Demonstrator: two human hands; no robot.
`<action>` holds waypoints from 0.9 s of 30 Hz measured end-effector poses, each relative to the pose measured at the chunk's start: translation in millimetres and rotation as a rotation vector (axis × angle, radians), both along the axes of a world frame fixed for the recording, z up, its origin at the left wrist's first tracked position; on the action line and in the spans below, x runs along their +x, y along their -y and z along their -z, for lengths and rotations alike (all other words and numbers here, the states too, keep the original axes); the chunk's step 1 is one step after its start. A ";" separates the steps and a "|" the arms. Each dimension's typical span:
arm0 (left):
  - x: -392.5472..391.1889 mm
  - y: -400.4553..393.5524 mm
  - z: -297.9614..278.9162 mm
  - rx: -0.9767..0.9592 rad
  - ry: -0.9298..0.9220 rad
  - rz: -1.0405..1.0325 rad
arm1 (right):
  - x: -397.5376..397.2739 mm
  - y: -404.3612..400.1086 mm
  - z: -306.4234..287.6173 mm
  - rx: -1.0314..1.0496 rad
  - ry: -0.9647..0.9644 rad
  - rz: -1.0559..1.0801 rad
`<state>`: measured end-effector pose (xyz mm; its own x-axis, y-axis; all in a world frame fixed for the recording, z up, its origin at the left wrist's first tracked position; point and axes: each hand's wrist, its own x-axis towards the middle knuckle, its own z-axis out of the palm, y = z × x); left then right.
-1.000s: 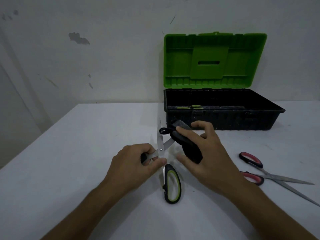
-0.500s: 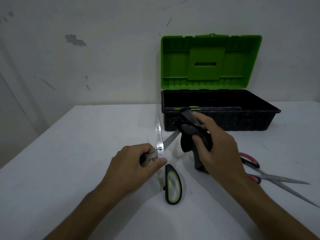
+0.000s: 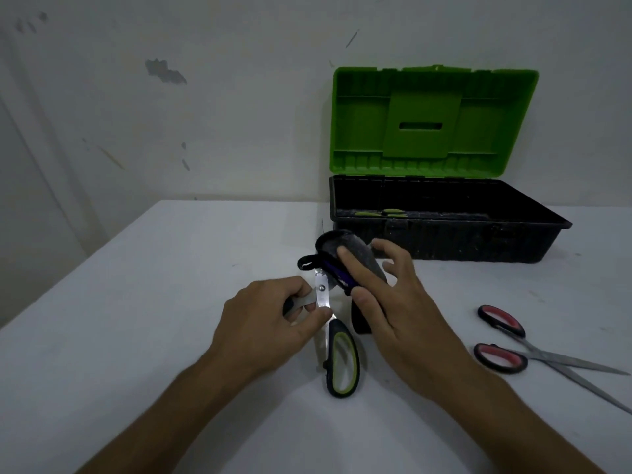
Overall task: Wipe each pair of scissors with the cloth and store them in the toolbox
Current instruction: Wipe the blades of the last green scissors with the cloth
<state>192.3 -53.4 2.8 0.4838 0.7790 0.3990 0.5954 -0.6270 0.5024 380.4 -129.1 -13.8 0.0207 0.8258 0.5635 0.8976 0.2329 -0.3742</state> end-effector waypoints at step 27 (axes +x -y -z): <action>10.7 17.5 -6.5 -0.573 0.388 0.159 | 25.5 -3.9 -13.0 0.375 -0.115 0.185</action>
